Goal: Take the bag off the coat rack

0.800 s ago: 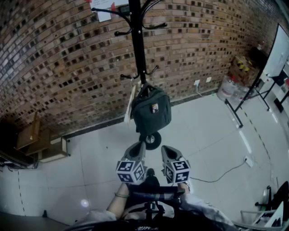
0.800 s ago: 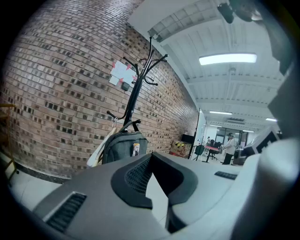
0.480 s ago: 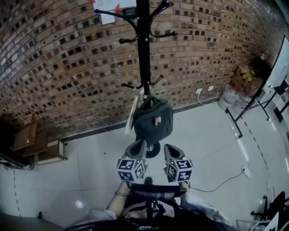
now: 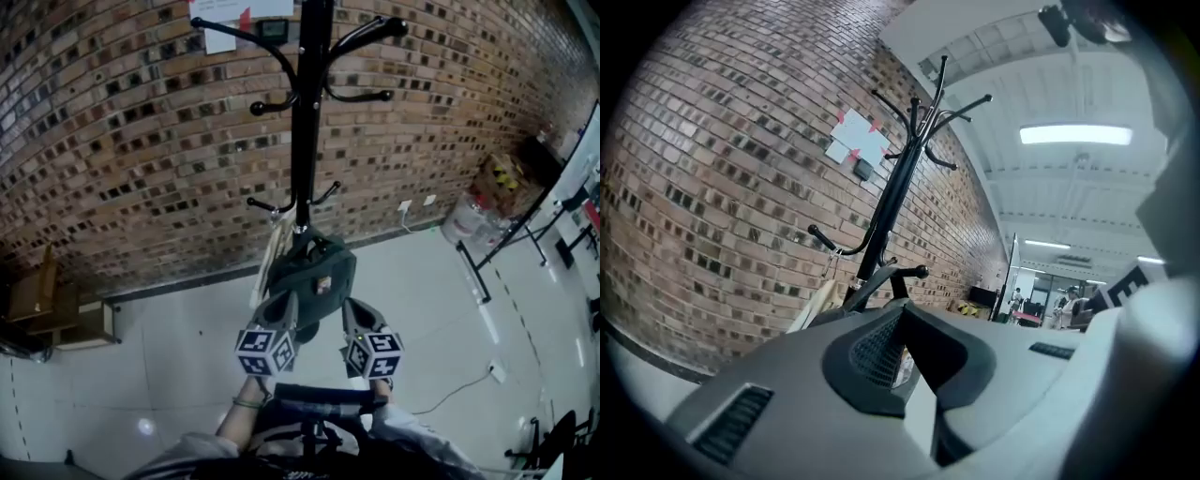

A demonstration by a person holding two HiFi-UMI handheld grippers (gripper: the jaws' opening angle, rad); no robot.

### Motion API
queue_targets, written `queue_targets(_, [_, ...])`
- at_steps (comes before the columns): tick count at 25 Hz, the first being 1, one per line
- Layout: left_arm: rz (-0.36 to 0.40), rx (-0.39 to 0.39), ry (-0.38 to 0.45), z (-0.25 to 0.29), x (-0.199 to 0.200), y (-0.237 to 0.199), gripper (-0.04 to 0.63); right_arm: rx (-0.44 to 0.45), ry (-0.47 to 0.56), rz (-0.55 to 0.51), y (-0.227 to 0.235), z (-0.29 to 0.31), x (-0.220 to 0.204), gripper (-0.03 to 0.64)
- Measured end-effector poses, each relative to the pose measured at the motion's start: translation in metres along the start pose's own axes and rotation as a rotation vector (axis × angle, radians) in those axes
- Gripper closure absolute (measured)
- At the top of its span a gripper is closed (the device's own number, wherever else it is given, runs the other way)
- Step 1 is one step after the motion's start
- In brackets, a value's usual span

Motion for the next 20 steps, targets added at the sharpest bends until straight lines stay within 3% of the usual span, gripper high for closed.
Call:
queue_targets(5, [-0.059,-0.024,-0.009,0.022,-0.006,-0.009,0.587,-0.006,-0.006,0.007,0.010,0.015,0.002,0.607])
queue_targets(12, [-0.442,-0.089,0.005,0.039,-0.004,-0.018,0.588,-0.009,-0.040,0.026,0.027,0.024,-0.003,0.607])
queue_targets(18, [-0.478,-0.064,0.020,0.058,0.005,-0.016,0.584,0.021,-0.063,0.008,0.052,0.037,0.002,0.607])
queue_targets(20, [-0.508,-0.076,0.031,0.069,0.009,-0.012,0.541,0.039,-0.063,-0.001,0.061,0.043,0.009,0.607])
Point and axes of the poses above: the fingertips, and each gripper's own axes: z forward along the fingers, y to its right, x out of its top, the point moved 10 cm from there along -z, backward along the fingers, and after that the axes turned 4 degrees about x, right-handed, at the moved point
